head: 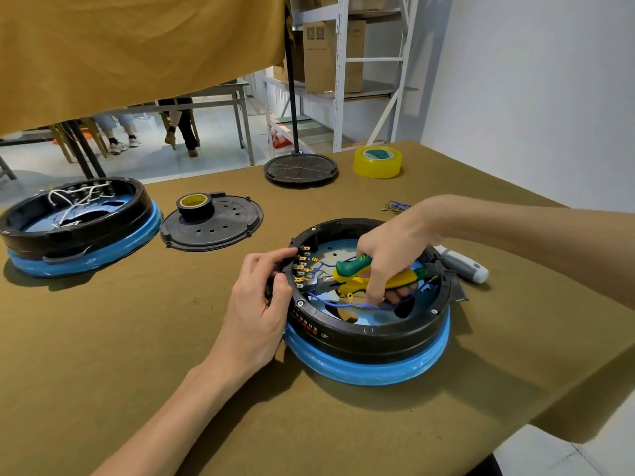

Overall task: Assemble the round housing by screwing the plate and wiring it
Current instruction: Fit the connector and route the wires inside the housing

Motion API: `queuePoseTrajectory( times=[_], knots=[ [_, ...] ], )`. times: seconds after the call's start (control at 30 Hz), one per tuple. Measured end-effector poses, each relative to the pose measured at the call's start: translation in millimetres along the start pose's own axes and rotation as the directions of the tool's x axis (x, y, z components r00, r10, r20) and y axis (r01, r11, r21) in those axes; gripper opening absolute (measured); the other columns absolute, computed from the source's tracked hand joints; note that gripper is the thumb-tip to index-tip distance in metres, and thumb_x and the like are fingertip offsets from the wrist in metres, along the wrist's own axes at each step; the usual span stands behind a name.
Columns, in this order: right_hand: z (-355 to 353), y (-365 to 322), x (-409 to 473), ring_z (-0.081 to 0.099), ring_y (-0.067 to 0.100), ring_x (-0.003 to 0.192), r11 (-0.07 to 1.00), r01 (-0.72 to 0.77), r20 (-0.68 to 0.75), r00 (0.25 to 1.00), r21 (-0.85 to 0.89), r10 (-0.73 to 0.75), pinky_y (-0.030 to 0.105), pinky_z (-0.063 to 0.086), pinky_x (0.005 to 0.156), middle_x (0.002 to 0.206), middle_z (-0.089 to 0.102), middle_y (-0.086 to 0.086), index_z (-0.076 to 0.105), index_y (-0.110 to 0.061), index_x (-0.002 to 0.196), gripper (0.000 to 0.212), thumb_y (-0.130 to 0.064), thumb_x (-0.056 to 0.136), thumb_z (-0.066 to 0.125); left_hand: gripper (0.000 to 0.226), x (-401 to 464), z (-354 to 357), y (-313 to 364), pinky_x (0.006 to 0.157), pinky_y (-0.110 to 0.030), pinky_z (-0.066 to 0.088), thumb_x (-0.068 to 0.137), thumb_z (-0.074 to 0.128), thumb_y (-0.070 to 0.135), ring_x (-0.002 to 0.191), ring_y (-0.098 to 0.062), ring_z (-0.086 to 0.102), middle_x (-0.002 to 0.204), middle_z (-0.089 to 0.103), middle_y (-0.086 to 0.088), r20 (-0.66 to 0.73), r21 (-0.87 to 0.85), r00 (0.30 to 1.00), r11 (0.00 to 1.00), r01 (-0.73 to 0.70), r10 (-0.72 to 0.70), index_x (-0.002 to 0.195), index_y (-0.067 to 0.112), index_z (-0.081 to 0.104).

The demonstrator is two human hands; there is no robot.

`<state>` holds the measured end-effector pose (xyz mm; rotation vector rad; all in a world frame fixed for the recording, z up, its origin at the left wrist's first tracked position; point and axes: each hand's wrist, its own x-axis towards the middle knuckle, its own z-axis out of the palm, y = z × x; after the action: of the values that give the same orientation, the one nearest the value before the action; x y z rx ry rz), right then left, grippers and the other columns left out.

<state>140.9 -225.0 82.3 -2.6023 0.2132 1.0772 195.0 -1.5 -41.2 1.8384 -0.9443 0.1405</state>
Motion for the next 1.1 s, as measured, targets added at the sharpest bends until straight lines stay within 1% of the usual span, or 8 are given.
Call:
queuePoseTrajectory(
  times=[0.13, 0.37, 0.47, 0.57, 0.63, 0.73, 0.93, 1.1],
  knots=[
    [6, 0, 1, 0.062, 0.017, 0.053, 1.0, -0.004, -0.043, 0.999, -0.013, 0.003, 0.026, 0.053, 0.057, 0.06, 0.067, 0.001, 0.063, -0.009, 0.076, 0.019, -0.019, 0.09, 0.072, 0.055, 0, 0, 1, 0.087, -0.006, 0.042, 0.1, 0.031, 0.051, 0.114, 0.003, 0.054, 0.119, 0.056, 0.007, -0.023, 0.002, 1.0, 1.0, 0.0, 0.0, 0.138, 0.023, 0.058],
    [14, 3, 6, 0.06, 0.011, 0.051, 0.999, -0.018, -0.133, 0.991, -0.032, 0.014, 0.017, 0.047, 0.047, 0.057, 0.065, -0.006, 0.063, -0.011, 0.087, 0.023, -0.031, 0.091, 0.073, 0.055, 1, 0, 2, 0.084, -0.005, 0.042, 0.1, 0.031, 0.05, 0.112, 0.003, 0.054, 0.118, 0.056, 0.006, -0.021, 0.002, 1.0, 1.0, 0.003, -0.003, 0.139, 0.021, 0.058],
    [14, 2, 6, 0.06, 0.011, 0.055, 0.998, -0.026, -0.15, 0.989, -0.05, 0.018, 0.017, 0.046, 0.048, 0.064, 0.066, -0.004, 0.063, -0.011, 0.091, 0.027, -0.036, 0.092, 0.073, 0.055, 0, 0, 2, 0.085, -0.004, 0.042, 0.1, 0.031, 0.05, 0.113, 0.005, 0.054, 0.118, 0.055, 0.006, -0.018, -0.006, 1.0, 1.0, 0.004, -0.004, 0.139, 0.021, 0.057],
    [12, 0, 3, 0.062, 0.015, 0.065, 0.999, -0.04, -0.123, 0.992, -0.034, 0.035, 0.021, 0.049, 0.056, 0.073, 0.067, 0.0, 0.063, -0.012, 0.094, 0.028, -0.038, 0.093, 0.072, 0.055, 0, 0, 2, 0.085, -0.004, 0.041, 0.099, 0.031, 0.05, 0.113, 0.006, 0.053, 0.118, 0.055, 0.007, -0.017, -0.008, 1.0, 1.0, 0.004, -0.004, 0.139, 0.022, 0.057],
    [9, -1, 0, 0.065, 0.018, 0.065, 0.997, -0.045, -0.048, 0.998, 0.062, 0.048, 0.029, 0.057, 0.064, 0.075, 0.072, 0.007, 0.067, -0.009, 0.09, 0.023, -0.031, 0.095, 0.072, 0.055, 0, 0, 2, 0.085, -0.003, 0.041, 0.099, 0.031, 0.05, 0.113, 0.006, 0.053, 0.118, 0.055, 0.007, -0.018, -0.005, 1.0, 1.0, 0.003, -0.004, 0.139, 0.022, 0.057],
    [10, -3, 0, 0.069, 0.029, 0.072, 0.983, -0.071, -0.129, 0.987, 0.17, 0.094, 0.047, 0.06, 0.082, 0.096, 0.075, 0.026, 0.07, 0.003, 0.105, 0.025, -0.019, 0.092, 0.075, 0.054, 0, 0, 3, 0.085, -0.003, 0.041, 0.1, 0.031, 0.049, 0.113, 0.008, 0.053, 0.119, 0.055, 0.009, -0.017, -0.006, 1.0, 1.0, 0.0, -0.001, 0.139, 0.023, 0.056],
    [5, -10, -4, 0.068, 0.029, 0.082, 0.998, -0.047, -0.174, 0.983, 0.046, 0.055, 0.049, 0.06, 0.091, 0.113, 0.073, 0.025, 0.066, -0.002, 0.129, 0.04, -0.017, 0.093, 0.074, 0.053, 1, -1, 2, 0.086, -0.008, 0.045, 0.1, 0.031, 0.05, 0.112, 0.003, 0.054, 0.118, 0.055, 0.008, -0.017, -0.001, 1.0, 1.0, 0.002, -0.002, 0.138, 0.024, 0.056],
    [1, -12, -14, 0.063, 0.025, 0.074, 0.999, 0.032, -0.002, 0.999, 0.003, -0.032, 0.04, 0.057, 0.079, 0.084, 0.067, 0.012, 0.06, -0.013, 0.098, 0.006, -0.016, 0.102, 0.06, 0.051, 1, 0, 1, 0.086, -0.005, 0.043, 0.1, 0.031, 0.049, 0.112, 0.006, 0.054, 0.119, 0.055, 0.007, -0.02, 0.008, 1.0, 1.0, -0.004, 0.004, 0.138, 0.025, 0.056]
  ],
)
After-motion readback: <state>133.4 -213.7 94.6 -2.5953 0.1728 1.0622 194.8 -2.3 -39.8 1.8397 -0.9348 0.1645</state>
